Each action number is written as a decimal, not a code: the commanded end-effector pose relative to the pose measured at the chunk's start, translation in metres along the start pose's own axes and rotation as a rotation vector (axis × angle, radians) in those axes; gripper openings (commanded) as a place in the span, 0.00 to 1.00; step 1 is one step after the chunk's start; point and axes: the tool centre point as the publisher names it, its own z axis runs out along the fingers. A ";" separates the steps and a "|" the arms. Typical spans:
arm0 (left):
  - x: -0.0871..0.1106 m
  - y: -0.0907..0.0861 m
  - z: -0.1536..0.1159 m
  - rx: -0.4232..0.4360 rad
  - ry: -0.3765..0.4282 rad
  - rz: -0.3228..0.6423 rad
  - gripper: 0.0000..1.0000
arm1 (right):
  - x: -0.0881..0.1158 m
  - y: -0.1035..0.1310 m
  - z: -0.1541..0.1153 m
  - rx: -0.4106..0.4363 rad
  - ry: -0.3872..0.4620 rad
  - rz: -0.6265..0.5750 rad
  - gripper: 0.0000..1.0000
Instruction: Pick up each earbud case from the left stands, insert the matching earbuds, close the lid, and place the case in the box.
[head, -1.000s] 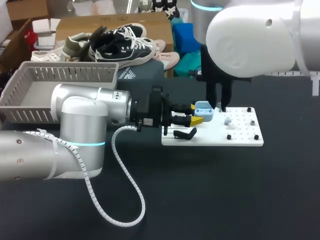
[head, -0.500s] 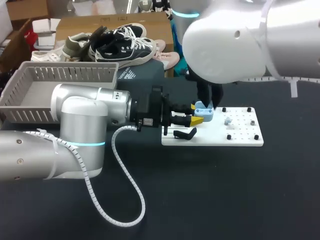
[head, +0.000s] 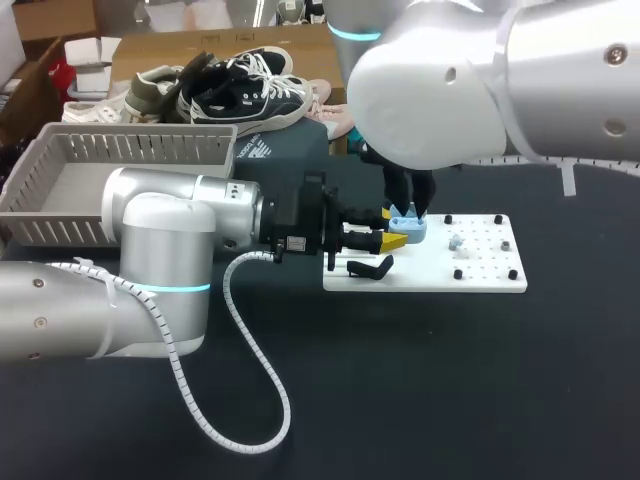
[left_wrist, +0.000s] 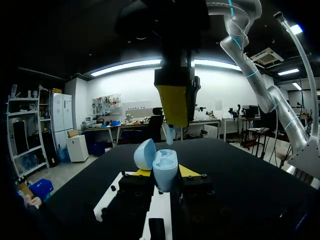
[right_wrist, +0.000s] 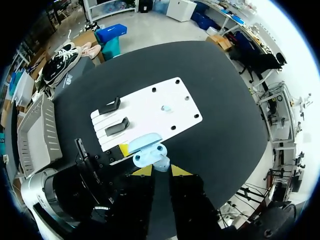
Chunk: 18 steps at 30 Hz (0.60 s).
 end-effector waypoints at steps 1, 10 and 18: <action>0.000 -0.001 0.000 -0.004 -0.002 0.001 0.00 | -0.002 0.004 0.001 0.008 0.003 -0.002 0.00; 0.000 -0.001 0.000 -0.004 -0.002 0.001 0.00 | -0.005 0.004 0.007 0.017 0.007 -0.005 0.00; 0.000 -0.001 0.000 -0.004 -0.002 0.001 0.00 | -0.005 0.003 0.010 0.020 0.009 -0.007 0.00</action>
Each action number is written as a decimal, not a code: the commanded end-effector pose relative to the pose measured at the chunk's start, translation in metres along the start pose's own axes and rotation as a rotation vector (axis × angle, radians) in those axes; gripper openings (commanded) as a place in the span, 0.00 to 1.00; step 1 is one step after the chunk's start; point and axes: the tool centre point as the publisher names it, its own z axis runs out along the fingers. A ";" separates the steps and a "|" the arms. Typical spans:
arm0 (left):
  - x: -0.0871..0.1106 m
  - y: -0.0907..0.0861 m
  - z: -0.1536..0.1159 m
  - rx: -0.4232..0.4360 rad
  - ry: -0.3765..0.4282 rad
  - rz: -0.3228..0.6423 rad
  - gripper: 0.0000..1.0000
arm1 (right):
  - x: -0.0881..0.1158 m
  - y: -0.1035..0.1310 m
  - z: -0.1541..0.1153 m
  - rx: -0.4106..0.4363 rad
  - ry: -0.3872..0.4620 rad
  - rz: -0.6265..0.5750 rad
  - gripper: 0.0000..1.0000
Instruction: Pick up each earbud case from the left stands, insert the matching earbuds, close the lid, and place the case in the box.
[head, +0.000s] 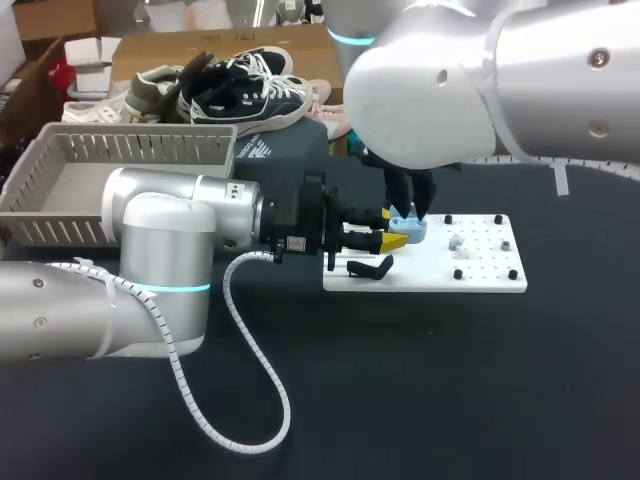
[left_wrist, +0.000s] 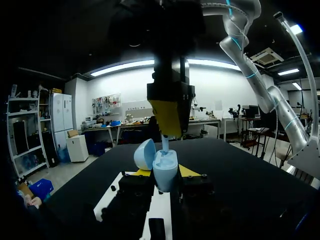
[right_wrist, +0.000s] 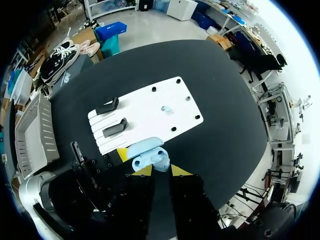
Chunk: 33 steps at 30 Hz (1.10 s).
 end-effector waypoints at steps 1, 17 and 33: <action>0.000 -0.001 0.000 -0.004 -0.002 0.001 0.00 | -0.001 0.001 0.001 0.004 0.000 0.003 0.00; 0.000 -0.001 0.000 -0.004 -0.002 0.001 0.00 | -0.001 0.004 0.006 0.021 0.000 -0.015 0.00; 0.000 -0.001 0.000 -0.004 -0.002 0.001 0.00 | 0.000 0.008 0.012 0.046 0.009 -0.026 0.35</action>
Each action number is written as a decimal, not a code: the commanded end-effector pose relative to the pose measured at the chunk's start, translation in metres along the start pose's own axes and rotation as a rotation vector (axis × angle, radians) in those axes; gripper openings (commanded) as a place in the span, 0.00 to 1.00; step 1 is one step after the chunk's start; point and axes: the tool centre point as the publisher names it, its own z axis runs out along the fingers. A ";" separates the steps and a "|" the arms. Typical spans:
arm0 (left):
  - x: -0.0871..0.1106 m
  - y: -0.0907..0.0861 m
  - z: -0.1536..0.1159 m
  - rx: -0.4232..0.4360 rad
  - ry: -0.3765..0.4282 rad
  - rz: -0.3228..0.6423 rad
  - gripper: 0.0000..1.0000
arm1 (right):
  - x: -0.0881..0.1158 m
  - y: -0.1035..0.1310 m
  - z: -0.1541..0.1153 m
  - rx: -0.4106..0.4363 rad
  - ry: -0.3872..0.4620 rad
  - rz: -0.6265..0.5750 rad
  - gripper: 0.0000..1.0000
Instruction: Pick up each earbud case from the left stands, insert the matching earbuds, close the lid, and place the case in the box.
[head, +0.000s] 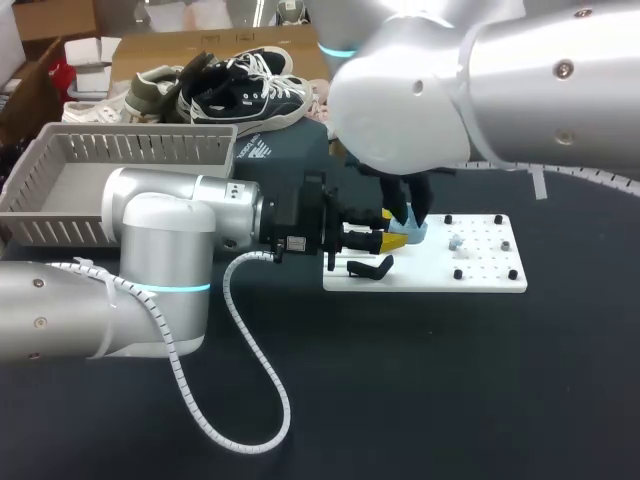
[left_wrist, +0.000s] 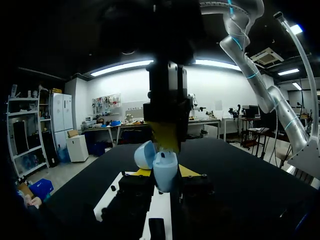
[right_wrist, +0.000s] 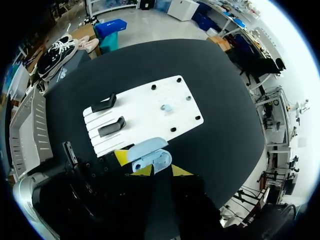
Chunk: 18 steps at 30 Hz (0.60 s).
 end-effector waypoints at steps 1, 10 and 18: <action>0.000 -0.001 0.000 -0.004 -0.002 0.001 0.00 | 0.000 0.004 -0.004 -0.009 0.002 0.001 0.35; 0.000 -0.001 0.000 -0.004 -0.002 0.001 0.00 | 0.007 -0.008 -0.028 -0.096 0.011 0.014 0.46; 0.000 -0.001 0.000 -0.004 -0.002 0.001 0.00 | 0.001 -0.039 -0.032 -0.220 0.029 0.072 0.49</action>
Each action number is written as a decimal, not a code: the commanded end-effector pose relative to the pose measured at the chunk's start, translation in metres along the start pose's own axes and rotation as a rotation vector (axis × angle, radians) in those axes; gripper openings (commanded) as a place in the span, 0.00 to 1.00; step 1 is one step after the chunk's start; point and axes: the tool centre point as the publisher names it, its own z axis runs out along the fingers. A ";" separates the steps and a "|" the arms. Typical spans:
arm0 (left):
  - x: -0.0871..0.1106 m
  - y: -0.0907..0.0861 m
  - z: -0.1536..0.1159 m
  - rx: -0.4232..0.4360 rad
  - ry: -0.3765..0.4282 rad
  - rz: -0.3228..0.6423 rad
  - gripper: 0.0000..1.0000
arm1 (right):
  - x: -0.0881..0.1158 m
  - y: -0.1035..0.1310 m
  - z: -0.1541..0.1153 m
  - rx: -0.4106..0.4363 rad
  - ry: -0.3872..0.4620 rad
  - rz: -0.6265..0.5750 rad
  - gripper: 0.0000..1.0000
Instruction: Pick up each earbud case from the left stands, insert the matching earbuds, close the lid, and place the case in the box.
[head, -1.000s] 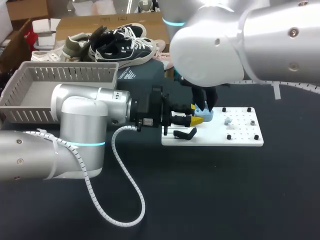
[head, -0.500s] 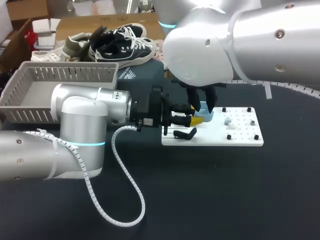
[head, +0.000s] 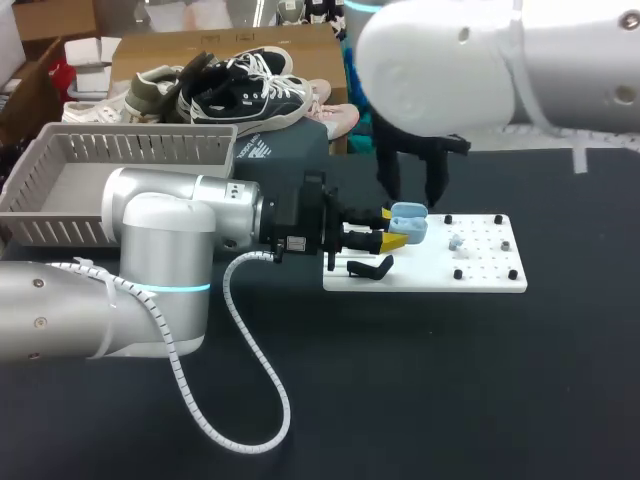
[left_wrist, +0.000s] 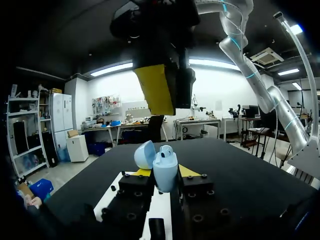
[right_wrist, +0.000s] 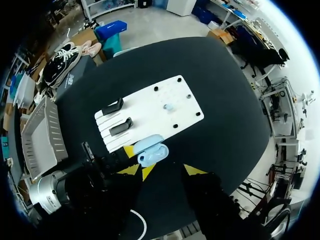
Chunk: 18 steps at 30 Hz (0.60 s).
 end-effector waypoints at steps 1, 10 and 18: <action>0.000 -0.001 0.000 -0.004 -0.002 0.001 0.00 | 0.002 -0.032 0.002 -0.137 -0.014 0.015 0.50; -0.007 -0.002 -0.012 -0.014 -0.018 0.032 0.00 | -0.010 -0.050 0.010 -0.204 -0.061 0.039 0.53; -0.006 -0.011 -0.030 -0.032 -0.020 0.050 0.00 | -0.022 -0.061 0.028 -0.229 -0.087 0.038 0.52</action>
